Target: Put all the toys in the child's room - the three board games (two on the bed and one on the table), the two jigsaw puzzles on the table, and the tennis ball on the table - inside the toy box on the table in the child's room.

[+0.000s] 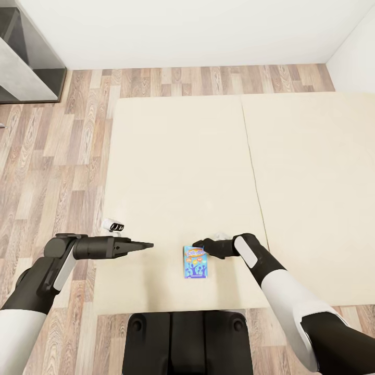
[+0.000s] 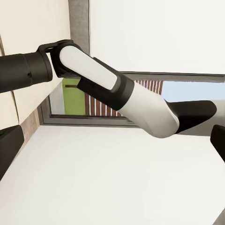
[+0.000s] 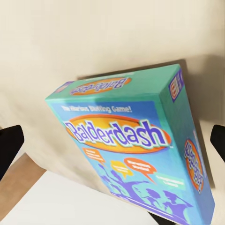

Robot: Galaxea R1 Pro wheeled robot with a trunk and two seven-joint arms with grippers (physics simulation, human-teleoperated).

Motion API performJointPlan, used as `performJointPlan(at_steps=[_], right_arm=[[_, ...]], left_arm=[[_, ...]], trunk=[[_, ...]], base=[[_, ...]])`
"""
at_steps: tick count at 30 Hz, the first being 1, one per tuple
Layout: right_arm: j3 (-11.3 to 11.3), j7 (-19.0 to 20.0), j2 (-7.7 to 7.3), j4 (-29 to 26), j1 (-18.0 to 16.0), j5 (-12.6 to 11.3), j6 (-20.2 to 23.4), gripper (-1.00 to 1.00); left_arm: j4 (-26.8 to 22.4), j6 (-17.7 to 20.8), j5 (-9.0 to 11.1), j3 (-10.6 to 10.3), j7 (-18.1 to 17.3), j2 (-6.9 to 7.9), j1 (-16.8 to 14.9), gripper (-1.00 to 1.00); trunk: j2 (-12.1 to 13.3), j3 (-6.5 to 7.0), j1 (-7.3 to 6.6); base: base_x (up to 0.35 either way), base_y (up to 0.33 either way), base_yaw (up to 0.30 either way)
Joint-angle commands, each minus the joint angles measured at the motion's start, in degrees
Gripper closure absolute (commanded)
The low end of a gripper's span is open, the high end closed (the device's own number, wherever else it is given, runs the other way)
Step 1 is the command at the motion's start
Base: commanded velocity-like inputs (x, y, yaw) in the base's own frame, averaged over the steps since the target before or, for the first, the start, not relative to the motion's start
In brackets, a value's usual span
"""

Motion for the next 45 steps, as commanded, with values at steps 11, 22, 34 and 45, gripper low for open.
performJointPlan(at_steps=[11, 22, 34, 45], right_arm=[[0.0, 0.2, 0.09, 0.0, 0.0, 0.4, 0.2, -1.0], [0.0, 0.3, -0.1, 0.0, 0.0, 0.4, 0.2, -1.0], [0.0, 0.3, -0.12, 0.0, 0.0, 0.4, 0.2, -1.0], [0.0, 0.3, -0.2, 0.0, 0.0, 0.4, 0.2, -1.0]], left_arm=[[0.0, 0.6, 0.0, -0.1, -0.2, 0.06, 0.0, -1.0], [0.0, 0.6, 0.0, -0.1, -0.2, 0.06, 0.0, -1.0], [0.0, 0.6, 0.0, -0.1, -0.2, 0.06, 0.0, -1.0], [0.0, 0.6, 0.0, -0.1, -0.2, 0.06, 0.0, -1.0]], trunk=[[-0.1, -0.06, 0.03], [-0.1, -0.06, 0.03], [-0.1, -0.06, 0.03], [-0.1, -0.06, 0.03]], base=[[0.0, 0.0, 0.0], [0.0, 0.0, 0.012], [0.0, 0.0, 0.144], [0.0, 0.002, 0.035]])
